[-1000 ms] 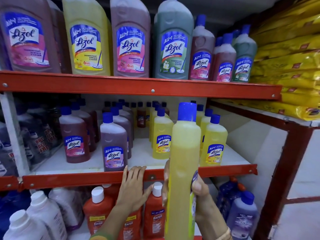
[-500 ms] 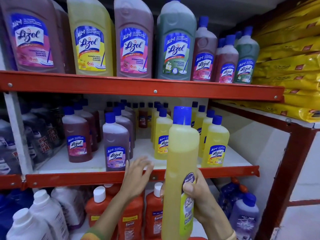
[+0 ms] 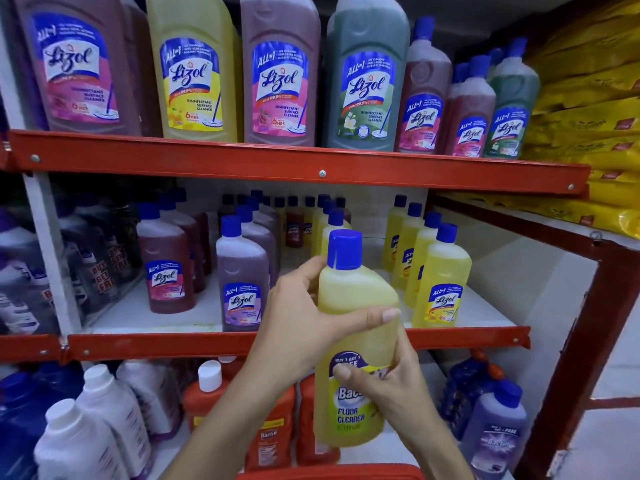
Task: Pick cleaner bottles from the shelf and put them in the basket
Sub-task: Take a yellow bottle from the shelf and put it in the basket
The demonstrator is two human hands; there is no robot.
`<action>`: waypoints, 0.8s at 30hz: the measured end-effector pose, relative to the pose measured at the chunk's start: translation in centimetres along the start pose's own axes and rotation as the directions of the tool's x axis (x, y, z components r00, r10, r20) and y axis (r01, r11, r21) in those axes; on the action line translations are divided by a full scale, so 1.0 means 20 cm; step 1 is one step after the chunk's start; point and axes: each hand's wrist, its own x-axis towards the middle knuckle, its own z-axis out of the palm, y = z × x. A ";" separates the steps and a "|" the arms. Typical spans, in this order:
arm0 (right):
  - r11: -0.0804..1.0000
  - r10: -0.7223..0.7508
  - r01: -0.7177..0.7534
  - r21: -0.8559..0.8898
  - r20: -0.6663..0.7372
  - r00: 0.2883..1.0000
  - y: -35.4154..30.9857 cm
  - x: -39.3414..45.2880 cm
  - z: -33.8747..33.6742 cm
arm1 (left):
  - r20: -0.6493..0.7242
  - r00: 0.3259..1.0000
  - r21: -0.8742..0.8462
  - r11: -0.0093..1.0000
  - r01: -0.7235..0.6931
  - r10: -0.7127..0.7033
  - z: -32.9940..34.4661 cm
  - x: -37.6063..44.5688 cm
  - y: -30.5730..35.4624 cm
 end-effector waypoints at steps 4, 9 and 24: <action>0.998 0.015 -0.015 -0.058 0.003 1.000 0.04 -0.03 -0.01 | 0.014 0.999 -0.073 0.996 0.052 -0.051 -0.02 -0.01 -0.08; 0.979 0.137 -0.133 -0.156 0.013 0.991 0.13 -0.12 -0.08 | 0.048 0.993 -0.110 0.987 0.114 -0.109 -0.01 -0.09 -0.20; 0.679 0.540 -0.498 -0.539 -0.093 0.836 0.68 -0.70 -0.37 | 0.115 0.872 -0.026 0.876 0.482 -0.476 0.25 -0.72 -0.97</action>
